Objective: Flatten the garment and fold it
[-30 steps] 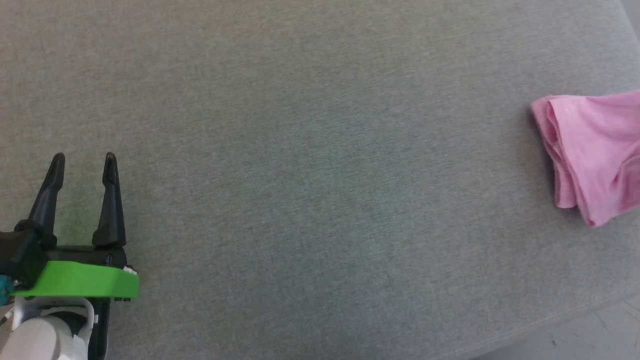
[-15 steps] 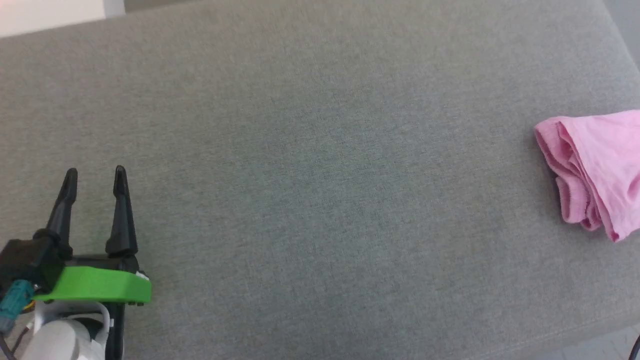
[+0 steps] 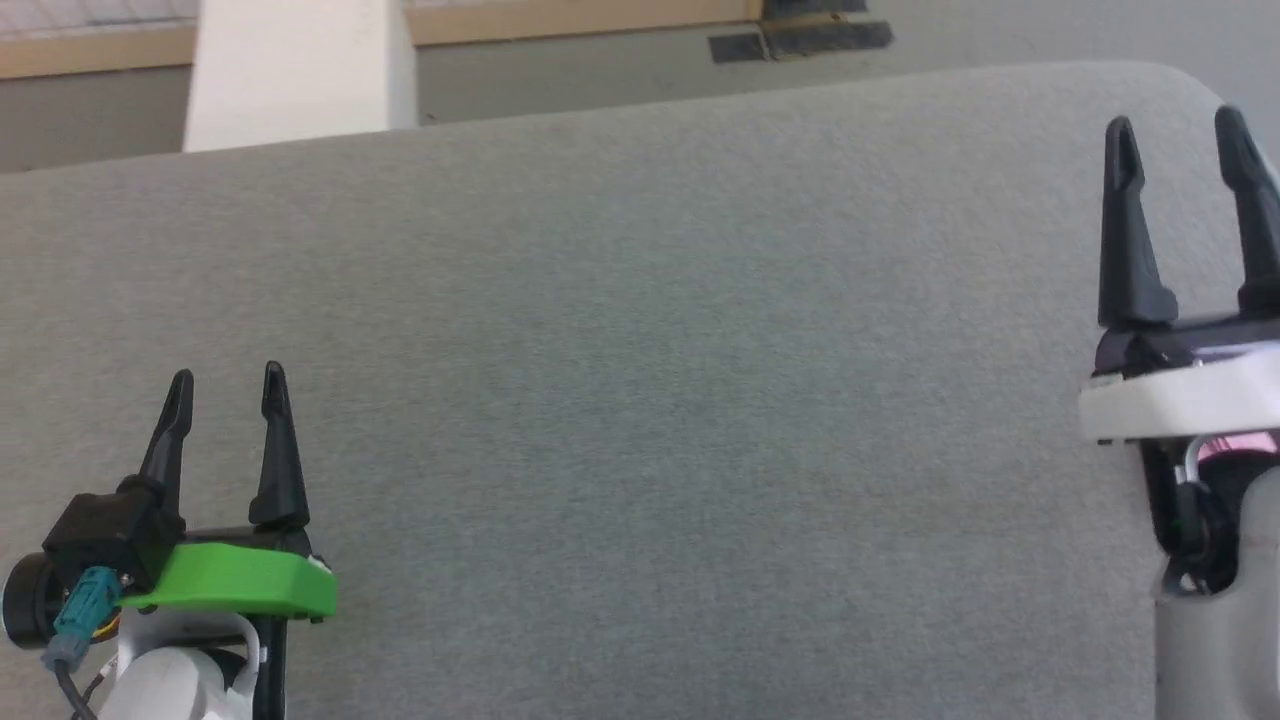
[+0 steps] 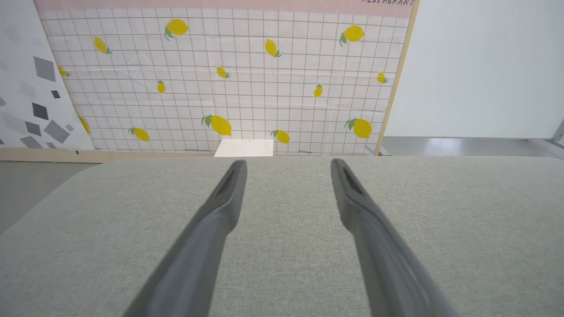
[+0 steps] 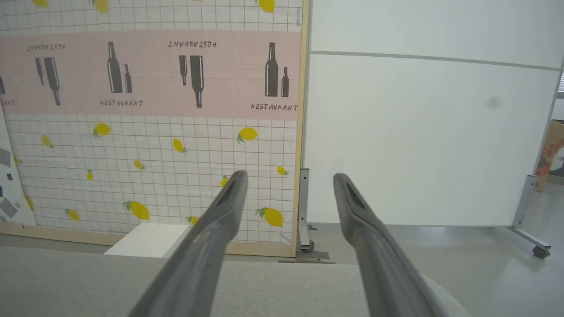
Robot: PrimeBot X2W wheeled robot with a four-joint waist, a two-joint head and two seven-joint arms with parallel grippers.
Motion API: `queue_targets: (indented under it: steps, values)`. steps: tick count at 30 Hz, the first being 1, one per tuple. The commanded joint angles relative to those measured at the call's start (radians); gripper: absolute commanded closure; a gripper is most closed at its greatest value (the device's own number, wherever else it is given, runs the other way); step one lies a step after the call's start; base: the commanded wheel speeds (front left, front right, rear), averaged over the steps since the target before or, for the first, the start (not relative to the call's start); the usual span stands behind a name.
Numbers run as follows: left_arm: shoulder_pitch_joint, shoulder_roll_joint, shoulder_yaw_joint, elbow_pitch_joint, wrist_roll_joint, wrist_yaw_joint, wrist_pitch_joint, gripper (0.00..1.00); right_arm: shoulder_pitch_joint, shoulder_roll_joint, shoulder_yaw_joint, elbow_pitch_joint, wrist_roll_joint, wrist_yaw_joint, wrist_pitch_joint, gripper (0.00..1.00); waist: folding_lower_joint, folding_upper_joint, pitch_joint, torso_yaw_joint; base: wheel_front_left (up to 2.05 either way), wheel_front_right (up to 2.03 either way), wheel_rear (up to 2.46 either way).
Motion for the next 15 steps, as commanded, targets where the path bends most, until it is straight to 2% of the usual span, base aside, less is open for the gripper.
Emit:
queue_targets:
  steps: [1,6,15]
  values:
    - [-0.023,-0.007,-0.001,0.008,0.013,0.005,-0.009,0.0,0.024,0.007,-0.003,0.014,0.023,-0.002,-0.026,0.0,0.0001,0.0,-0.077,0.08,0.0,0.0,0.0]
    - [-0.036,-0.029,-0.008,0.039,0.012,0.014,-0.012,0.0,0.082,0.011,0.033,0.106,0.11,-0.002,-0.104,0.0,0.0001,0.0,-0.106,0.117,0.0,0.0,0.0]
    - [-0.049,-0.073,-0.022,0.117,-0.008,0.001,-0.019,0.0,0.173,0.011,0.056,0.24,0.125,-0.002,-0.21,0.0,0.0001,0.0,-0.136,0.147,0.0,0.0,0.0]
